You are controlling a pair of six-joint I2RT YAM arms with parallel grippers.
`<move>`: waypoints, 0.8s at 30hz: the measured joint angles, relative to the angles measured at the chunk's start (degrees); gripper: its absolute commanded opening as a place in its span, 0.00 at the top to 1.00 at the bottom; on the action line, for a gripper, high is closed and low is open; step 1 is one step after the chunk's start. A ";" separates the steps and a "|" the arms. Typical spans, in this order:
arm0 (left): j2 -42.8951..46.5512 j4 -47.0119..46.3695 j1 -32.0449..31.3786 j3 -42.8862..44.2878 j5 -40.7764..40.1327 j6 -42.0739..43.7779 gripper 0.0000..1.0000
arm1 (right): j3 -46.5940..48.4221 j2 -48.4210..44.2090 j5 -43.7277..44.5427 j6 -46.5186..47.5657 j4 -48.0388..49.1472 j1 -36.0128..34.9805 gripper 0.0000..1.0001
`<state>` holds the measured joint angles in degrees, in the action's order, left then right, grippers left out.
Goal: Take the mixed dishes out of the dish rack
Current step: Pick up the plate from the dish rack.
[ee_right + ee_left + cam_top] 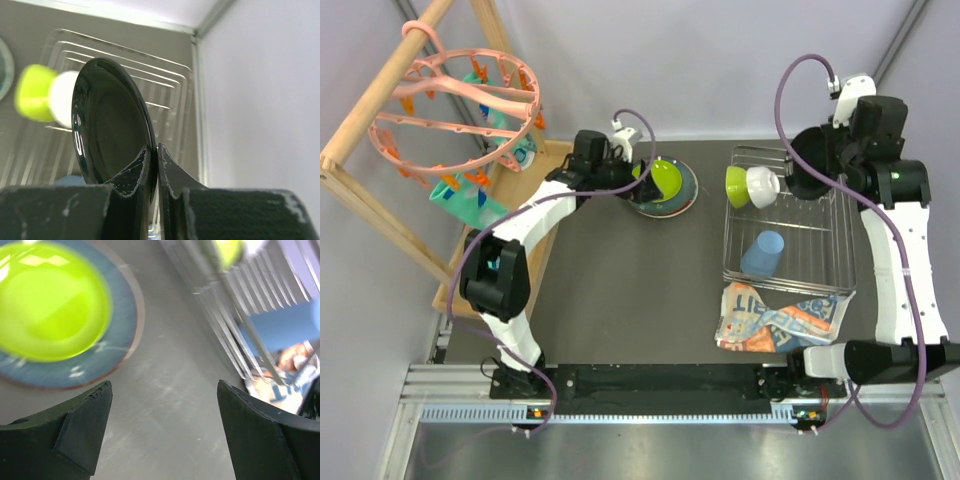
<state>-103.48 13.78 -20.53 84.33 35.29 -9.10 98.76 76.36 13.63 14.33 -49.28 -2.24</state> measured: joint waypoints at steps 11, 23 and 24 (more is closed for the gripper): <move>7.67 1.38 -8.68 0.22 -0.28 8.20 0.11 | -1.81 -4.24 -12.57 -0.68 -1.49 -7.56 1.00; 7.67 5.77 -12.52 4.22 0.24 14.82 0.11 | -6.51 -4.42 -20.17 -1.55 -1.22 -10.67 1.00; 7.50 5.86 -12.52 4.59 0.79 14.80 0.11 | -6.51 -4.42 -20.87 -1.55 -1.22 -10.80 1.00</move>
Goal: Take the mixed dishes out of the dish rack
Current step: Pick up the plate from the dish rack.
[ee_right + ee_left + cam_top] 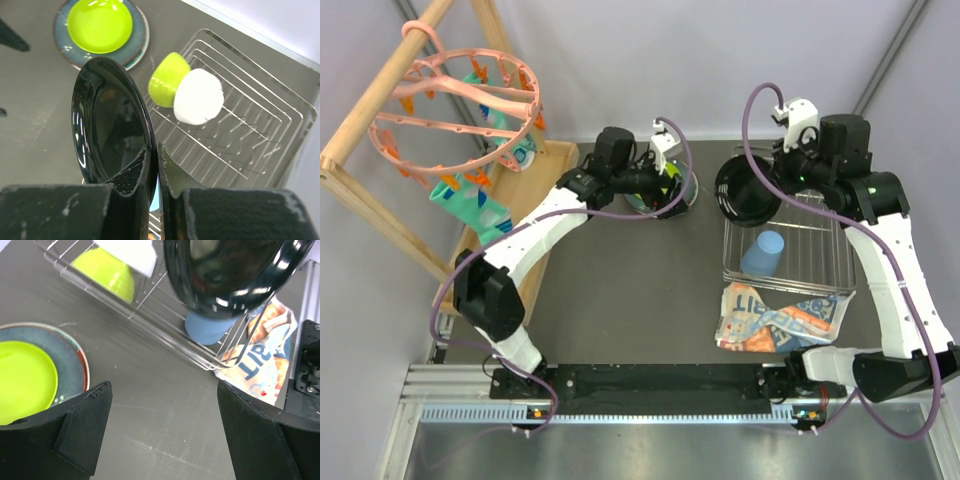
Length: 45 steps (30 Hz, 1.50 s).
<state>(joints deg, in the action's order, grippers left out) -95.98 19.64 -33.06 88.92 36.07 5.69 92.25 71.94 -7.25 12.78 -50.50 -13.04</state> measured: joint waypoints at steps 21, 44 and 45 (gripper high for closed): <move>-7.91 -0.61 -3.50 9.46 7.02 -5.18 0.28 | -5.27 -1.99 -9.31 0.07 1.64 -1.86 1.00; -10.05 -1.51 -4.74 9.64 8.20 -7.48 1.00 | -7.50 -4.13 -10.21 1.60 1.70 -1.86 1.00; -10.05 -1.55 -4.63 9.62 8.68 -7.67 1.00 | -7.54 -4.22 -10.03 2.10 1.64 -1.84 1.00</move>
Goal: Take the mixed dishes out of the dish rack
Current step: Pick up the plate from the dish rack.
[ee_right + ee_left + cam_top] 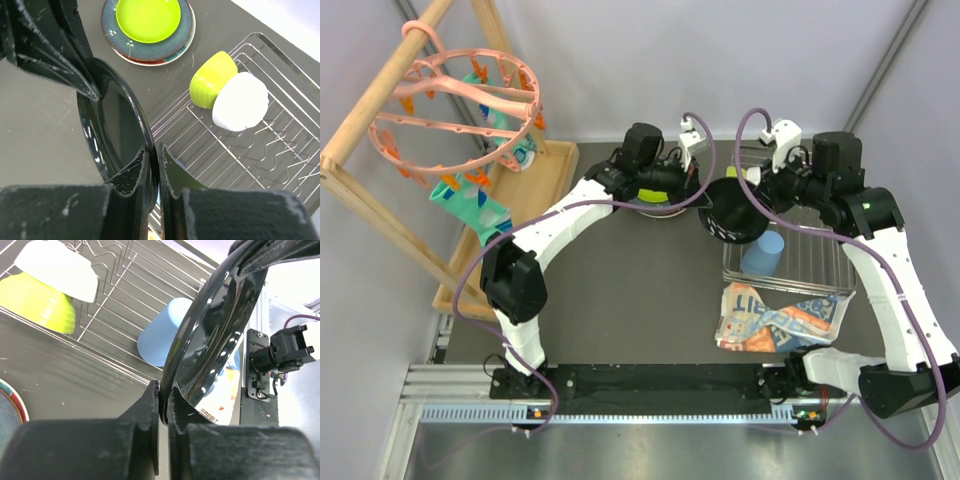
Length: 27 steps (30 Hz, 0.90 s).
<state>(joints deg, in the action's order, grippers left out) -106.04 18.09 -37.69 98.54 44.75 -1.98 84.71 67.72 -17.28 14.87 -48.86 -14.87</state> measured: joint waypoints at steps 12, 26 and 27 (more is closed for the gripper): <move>0.07 -1.57 0.13 -1.38 0.90 -1.09 1.00 | -0.74 -0.66 0.13 -0.04 1.14 -0.02 0.41; -0.02 -10.16 14.29 -4.07 -4.35 -18.34 1.00 | -0.74 -0.68 3.98 -0.04 2.62 -0.02 0.37; -0.31 -11.37 16.00 -4.07 -4.74 -20.74 1.00 | -0.74 -0.66 4.13 -0.04 2.62 -0.02 0.37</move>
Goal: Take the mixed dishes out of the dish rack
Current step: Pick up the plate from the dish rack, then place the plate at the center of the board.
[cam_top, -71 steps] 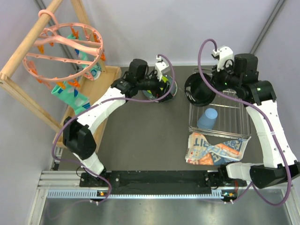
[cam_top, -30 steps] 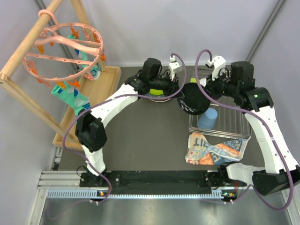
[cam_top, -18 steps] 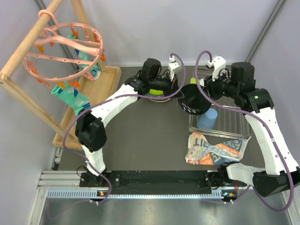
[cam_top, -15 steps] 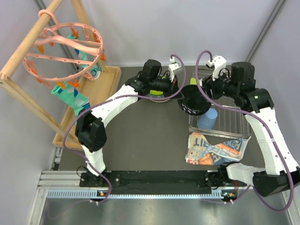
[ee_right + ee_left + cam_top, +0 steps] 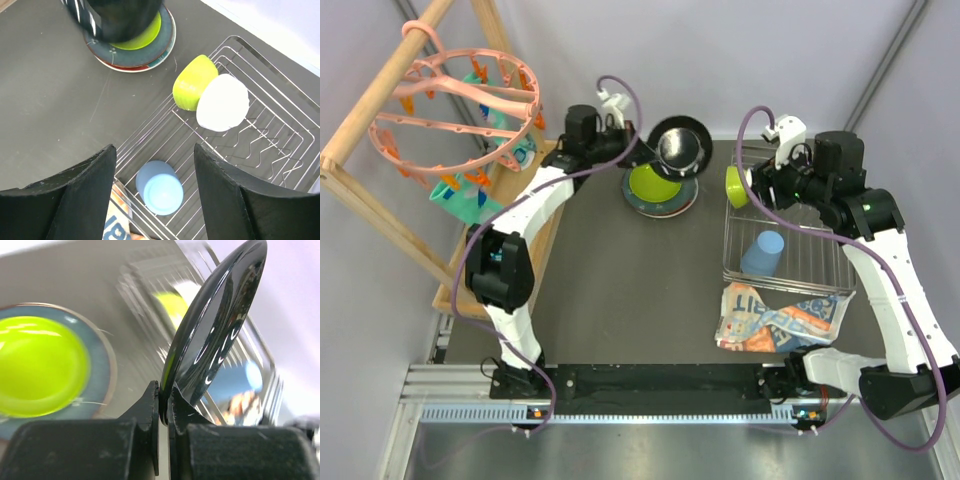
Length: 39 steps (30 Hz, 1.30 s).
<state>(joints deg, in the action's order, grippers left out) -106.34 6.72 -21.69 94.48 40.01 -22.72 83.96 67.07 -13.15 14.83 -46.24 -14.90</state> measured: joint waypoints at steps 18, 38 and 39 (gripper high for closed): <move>-21.27 -8.83 12.35 0.37 -2.45 -26.80 1.00 | -2.36 -1.79 2.62 0.61 -0.04 0.00 0.36; -26.38 -6.91 12.59 5.84 -2.45 -28.13 1.00 | -2.95 -0.81 3.04 0.61 0.42 0.00 0.36; -26.40 -6.64 12.59 5.84 -2.45 -28.11 1.00 | -2.97 -0.81 3.04 0.61 0.42 0.00 0.36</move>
<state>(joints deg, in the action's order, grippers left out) -132.75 0.08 -9.10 100.31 37.56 -50.83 80.99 66.26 -10.11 15.44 -45.82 -14.90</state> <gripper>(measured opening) 0.055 0.637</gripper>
